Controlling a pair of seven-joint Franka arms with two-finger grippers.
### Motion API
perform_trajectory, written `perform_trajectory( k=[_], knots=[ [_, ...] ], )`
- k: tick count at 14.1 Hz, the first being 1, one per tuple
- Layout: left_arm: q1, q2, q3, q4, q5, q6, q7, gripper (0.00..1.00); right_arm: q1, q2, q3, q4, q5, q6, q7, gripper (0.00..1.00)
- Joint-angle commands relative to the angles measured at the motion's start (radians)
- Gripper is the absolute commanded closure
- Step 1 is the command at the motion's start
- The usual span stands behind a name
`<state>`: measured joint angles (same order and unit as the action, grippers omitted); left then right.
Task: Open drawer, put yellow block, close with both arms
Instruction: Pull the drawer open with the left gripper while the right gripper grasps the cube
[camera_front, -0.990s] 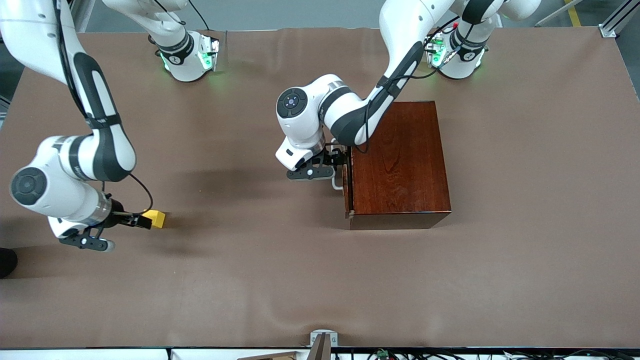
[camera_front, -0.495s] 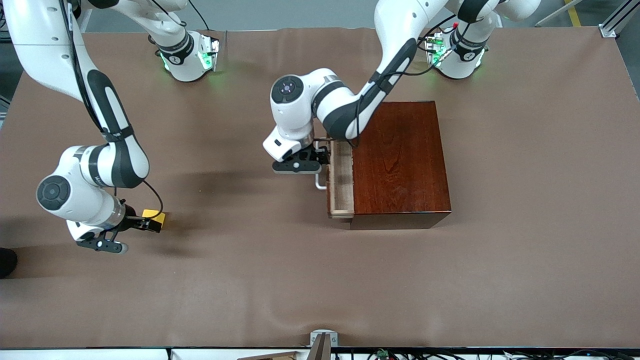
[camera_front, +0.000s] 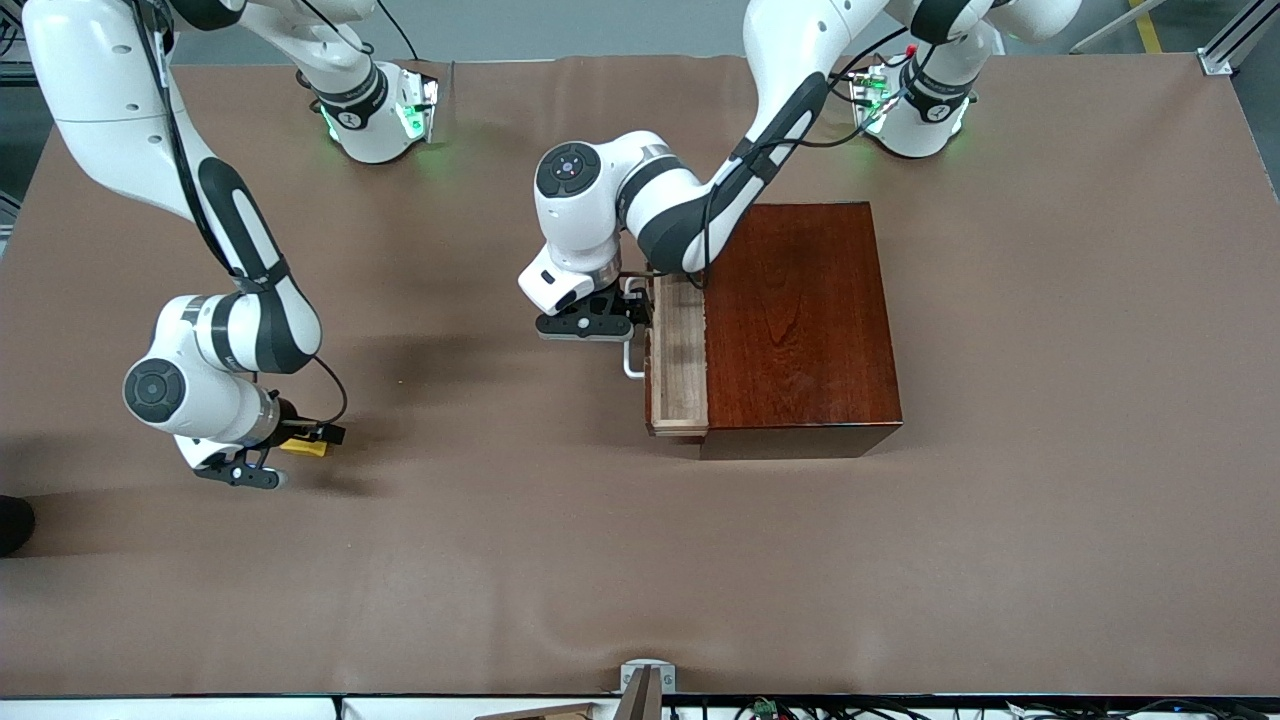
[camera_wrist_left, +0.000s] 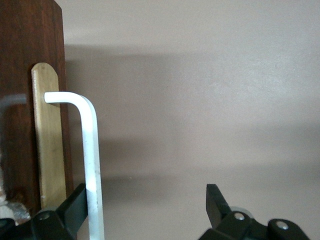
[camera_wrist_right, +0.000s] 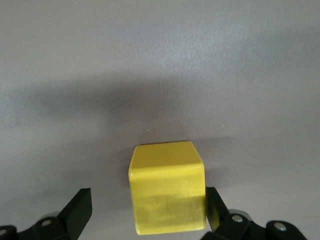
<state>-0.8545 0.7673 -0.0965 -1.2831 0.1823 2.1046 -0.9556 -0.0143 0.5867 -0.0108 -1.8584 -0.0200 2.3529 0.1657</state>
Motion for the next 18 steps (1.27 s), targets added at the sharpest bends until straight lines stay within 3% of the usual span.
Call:
perform_trajectory(
  k=[1,4,5,6,8,9,18],
  knots=[
    [-0.012,0.032,-0.006,0.028,0.002,0.072,0.003,0.00,0.001,-0.013,0.000,-0.027,-0.017,0.011,0.006,0.00],
    [-0.012,0.038,-0.028,0.028,-0.004,0.109,0.001,0.00,-0.001,-0.012,0.000,-0.027,-0.017,0.011,0.003,0.00],
    [-0.012,0.038,-0.028,0.028,-0.006,0.123,0.001,0.00,-0.003,-0.011,0.000,-0.025,-0.017,0.013,0.003,0.33],
    [-0.012,0.040,-0.028,0.028,-0.006,0.133,0.001,0.00,-0.003,-0.011,0.000,-0.024,-0.018,0.014,0.003,0.73],
    [-0.012,0.047,-0.028,0.030,-0.026,0.159,0.001,0.00,-0.007,-0.011,0.000,-0.022,-0.018,0.020,-0.005,0.97],
    [-0.012,0.047,-0.028,0.030,-0.027,0.170,0.003,0.00,-0.007,-0.011,0.000,-0.022,-0.018,0.022,-0.023,1.00],
    [-0.011,0.049,-0.045,0.038,-0.047,0.253,0.001,0.00,0.010,-0.050,0.000,0.041,-0.018,0.013,-0.051,1.00]
  ],
)
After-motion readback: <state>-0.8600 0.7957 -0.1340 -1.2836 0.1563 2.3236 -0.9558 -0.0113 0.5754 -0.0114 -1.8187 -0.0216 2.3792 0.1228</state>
